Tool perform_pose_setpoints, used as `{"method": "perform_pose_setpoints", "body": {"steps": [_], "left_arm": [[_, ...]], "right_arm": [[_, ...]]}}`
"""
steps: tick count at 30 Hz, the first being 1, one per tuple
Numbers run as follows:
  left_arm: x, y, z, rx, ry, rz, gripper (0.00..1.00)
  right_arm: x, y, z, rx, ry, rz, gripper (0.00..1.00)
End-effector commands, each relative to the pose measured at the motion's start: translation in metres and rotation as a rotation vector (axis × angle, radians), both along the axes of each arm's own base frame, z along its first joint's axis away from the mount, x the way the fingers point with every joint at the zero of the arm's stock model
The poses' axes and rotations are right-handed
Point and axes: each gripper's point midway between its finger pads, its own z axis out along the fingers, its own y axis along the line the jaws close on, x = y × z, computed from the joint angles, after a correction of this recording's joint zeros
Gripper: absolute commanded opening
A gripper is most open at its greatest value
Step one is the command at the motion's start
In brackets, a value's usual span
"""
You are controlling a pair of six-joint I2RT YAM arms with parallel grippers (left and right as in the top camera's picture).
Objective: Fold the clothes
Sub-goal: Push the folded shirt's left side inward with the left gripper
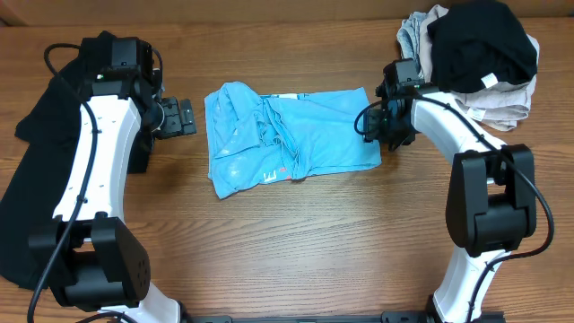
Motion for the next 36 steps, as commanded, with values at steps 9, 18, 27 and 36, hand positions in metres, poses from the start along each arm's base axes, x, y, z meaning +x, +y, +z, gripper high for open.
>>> {"method": "perform_pose_setpoints", "body": {"steps": [9, 18, 27, 36], "left_arm": [[-0.001, -0.032, 0.013, -0.162, -0.029, -0.143, 1.00], [-0.011, -0.045, 0.027, -0.237, -0.041, -0.163, 1.00], [0.011, -0.044, -0.023, -0.221, -0.107, -0.200, 1.00], [0.027, -0.089, -0.053, -0.401, -0.225, -0.523, 1.00]], "right_arm": [[0.015, 0.010, 0.164, 0.069, -0.239, 0.016, 0.90], [-0.010, 0.007, 0.222, 0.082, -0.313, 0.018, 1.00], [-0.013, 0.009, 0.220, 0.091, -0.298, 0.022, 1.00], [-0.015, 0.010, 0.220, 0.100, -0.290, 0.025, 1.00]]}}
